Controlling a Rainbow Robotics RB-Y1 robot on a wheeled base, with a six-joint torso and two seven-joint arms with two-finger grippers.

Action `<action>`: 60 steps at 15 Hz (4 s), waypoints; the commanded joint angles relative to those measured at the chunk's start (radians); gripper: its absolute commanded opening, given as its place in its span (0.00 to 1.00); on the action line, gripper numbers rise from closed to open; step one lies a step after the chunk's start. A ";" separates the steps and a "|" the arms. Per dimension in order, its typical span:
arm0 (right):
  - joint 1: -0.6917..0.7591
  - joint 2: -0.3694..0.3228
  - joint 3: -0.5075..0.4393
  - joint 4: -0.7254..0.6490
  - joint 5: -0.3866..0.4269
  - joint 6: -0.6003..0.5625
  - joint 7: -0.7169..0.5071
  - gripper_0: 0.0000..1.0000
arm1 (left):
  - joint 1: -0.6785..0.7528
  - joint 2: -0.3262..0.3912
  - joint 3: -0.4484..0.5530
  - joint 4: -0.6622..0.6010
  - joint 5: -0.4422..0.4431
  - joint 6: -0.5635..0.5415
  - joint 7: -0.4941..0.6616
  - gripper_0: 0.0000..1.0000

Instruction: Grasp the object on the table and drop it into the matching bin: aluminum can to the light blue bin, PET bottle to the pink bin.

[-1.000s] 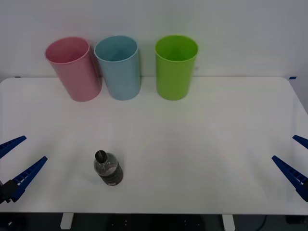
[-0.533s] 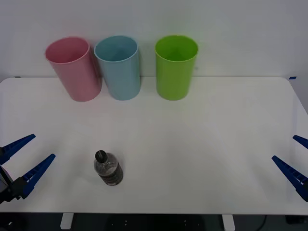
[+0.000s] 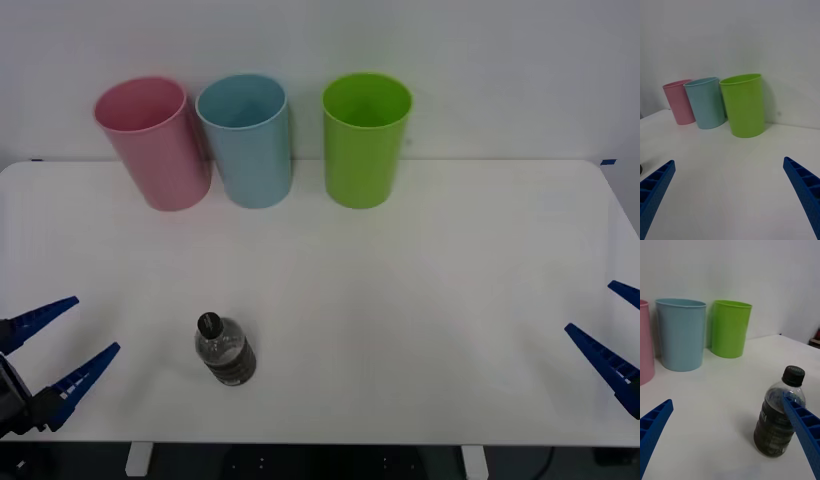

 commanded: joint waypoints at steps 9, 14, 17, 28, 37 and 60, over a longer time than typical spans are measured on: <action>0.000 0.000 0.000 0.000 0.000 0.000 0.000 1.00 | -0.010 0.053 -0.080 0.085 -0.072 -0.074 -0.186 1.00; 0.000 0.000 0.000 0.000 0.000 0.000 0.000 1.00 | -0.065 0.055 -0.118 0.151 -0.120 -0.097 -0.197 1.00; 0.000 0.000 0.000 0.000 0.000 0.000 0.000 1.00 | -0.130 0.055 -0.165 0.242 -0.126 -0.112 -0.218 1.00; 0.000 0.000 0.000 0.000 0.000 0.000 0.000 1.00 | -0.245 -0.029 -0.250 0.366 -0.152 -0.094 -0.301 1.00; 0.000 0.000 0.000 0.000 0.000 0.000 0.000 1.00 | -0.289 -0.118 -0.250 0.366 -0.238 -0.069 -0.307 1.00; 0.000 0.000 0.000 0.000 0.000 0.000 0.000 1.00 | -0.309 -0.157 -0.216 0.366 -0.250 -0.057 -0.298 0.00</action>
